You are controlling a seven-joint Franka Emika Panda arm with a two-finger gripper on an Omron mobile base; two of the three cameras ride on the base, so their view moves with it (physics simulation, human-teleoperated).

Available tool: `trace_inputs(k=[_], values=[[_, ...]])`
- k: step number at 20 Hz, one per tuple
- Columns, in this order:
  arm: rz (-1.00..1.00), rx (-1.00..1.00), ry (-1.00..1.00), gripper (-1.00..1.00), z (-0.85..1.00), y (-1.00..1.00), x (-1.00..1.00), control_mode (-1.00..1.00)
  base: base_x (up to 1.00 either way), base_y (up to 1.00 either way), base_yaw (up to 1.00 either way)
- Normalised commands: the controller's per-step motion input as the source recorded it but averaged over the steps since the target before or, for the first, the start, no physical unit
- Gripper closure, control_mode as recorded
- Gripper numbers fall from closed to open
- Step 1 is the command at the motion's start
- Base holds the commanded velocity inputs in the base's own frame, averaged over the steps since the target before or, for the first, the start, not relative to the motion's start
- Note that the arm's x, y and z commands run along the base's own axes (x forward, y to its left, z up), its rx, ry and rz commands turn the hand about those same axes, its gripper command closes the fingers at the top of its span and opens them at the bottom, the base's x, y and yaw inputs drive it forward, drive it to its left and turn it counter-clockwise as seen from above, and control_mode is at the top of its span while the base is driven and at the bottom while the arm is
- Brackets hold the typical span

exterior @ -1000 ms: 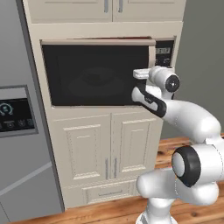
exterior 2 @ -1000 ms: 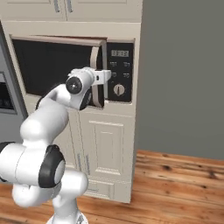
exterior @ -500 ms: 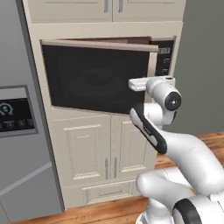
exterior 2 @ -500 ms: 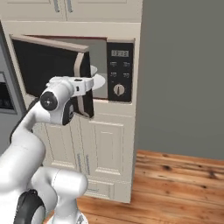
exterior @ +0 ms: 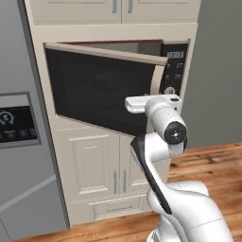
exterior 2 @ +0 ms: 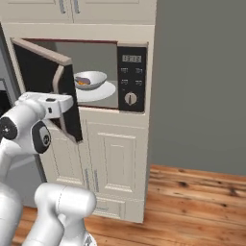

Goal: The microwave is finished heating the shrimp and eggplant. Take the bowl containing the food and place it on the dining counter.

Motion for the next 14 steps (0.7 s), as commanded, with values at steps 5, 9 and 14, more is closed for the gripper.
trace_inputs(k=[5,9,14], values=[[-0.07,0.0,0.0,1.0,0.34,0.98,-1.0,-1.0,0.0,0.0,0.0],[-0.1,0.0,0.0,-1.0,0.0,0.74,-1.0,-1.0,0.0,0.0,0.0],[-0.1,0.0,0.0,-1.0,-0.04,0.64,-1.0,-1.0,0.0,0.0,0.0]])
